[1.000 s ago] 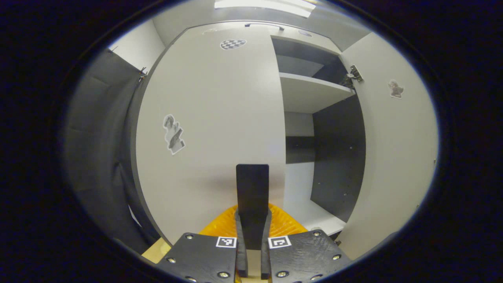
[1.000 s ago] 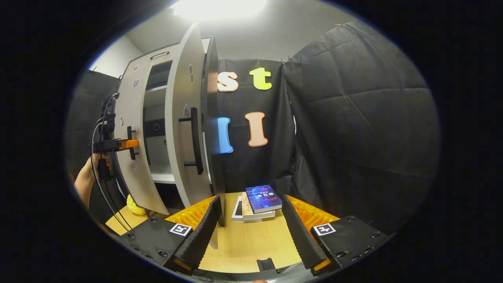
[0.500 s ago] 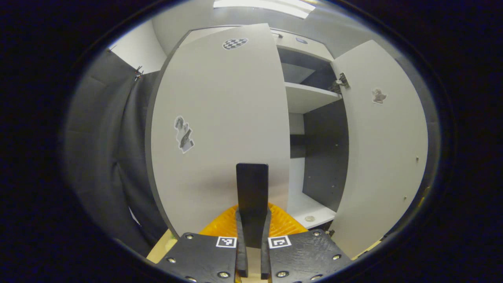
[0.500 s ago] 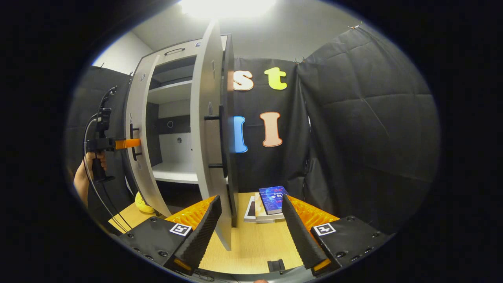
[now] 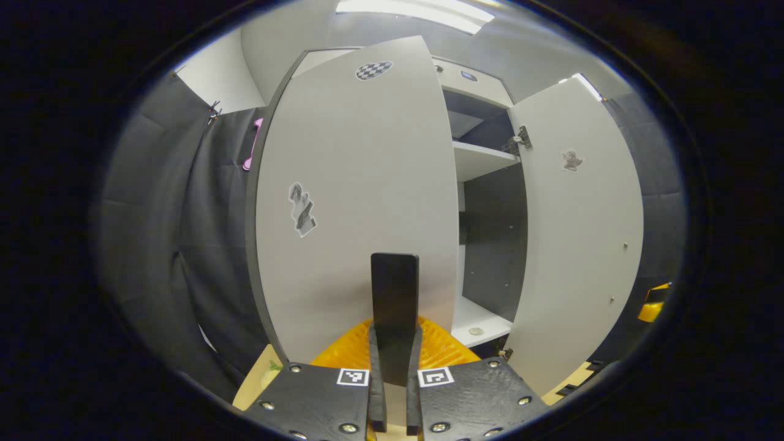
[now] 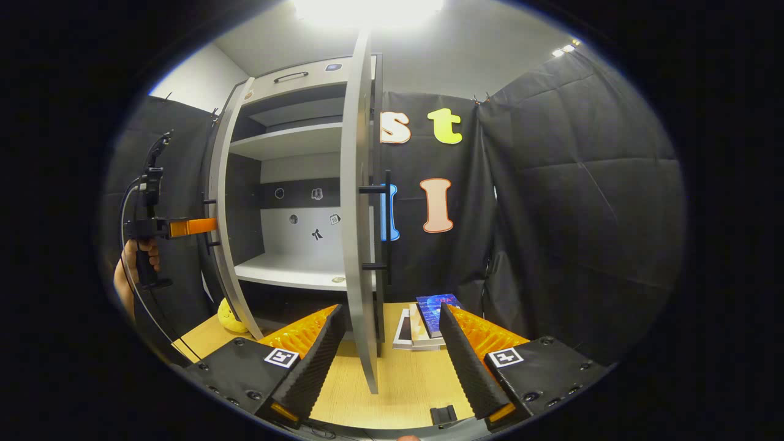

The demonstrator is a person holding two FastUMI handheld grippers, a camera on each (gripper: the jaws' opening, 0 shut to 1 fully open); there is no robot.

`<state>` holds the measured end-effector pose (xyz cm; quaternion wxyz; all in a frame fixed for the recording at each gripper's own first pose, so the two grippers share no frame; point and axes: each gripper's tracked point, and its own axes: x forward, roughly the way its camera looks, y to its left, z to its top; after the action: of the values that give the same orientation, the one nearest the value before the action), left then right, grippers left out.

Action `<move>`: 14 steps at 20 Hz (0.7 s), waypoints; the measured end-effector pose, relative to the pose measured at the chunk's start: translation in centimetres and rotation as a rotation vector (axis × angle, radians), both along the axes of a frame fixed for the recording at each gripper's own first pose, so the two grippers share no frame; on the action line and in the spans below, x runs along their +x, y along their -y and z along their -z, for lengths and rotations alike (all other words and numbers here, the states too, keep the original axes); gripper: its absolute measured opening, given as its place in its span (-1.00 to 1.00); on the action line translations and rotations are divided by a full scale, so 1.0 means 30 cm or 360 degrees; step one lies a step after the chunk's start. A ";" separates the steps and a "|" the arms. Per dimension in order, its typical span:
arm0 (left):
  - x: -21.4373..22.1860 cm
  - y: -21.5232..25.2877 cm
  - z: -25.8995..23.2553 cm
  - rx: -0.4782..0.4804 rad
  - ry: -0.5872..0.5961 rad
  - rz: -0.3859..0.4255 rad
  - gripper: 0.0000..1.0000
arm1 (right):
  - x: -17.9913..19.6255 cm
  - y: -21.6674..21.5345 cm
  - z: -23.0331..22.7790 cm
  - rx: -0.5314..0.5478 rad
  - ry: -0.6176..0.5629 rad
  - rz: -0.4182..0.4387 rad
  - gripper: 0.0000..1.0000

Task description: Open the right door of the double-door shoe cabinet with the right hand, and open the left door with the left hand.

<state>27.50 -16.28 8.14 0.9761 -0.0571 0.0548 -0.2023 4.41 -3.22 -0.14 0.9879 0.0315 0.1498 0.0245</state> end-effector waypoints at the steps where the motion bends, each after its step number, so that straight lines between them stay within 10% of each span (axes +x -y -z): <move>1: -0.001 -0.001 0.001 0.0000 0.0000 0.0011 -0.72 | 0.001 -0.015 -0.004 -0.0003 0.0000 -0.0007 0.92; 14: -0.028 -0.053 -0.005 -0.0028 0.0010 0.0044 -0.73 | -0.011 -0.252 -0.007 -0.0017 0.0013 -0.0124 0.92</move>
<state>26.67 -14.70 8.28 0.9729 -0.0642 0.0508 -0.2164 4.09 4.33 0.07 0.9870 0.0202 0.1469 0.0622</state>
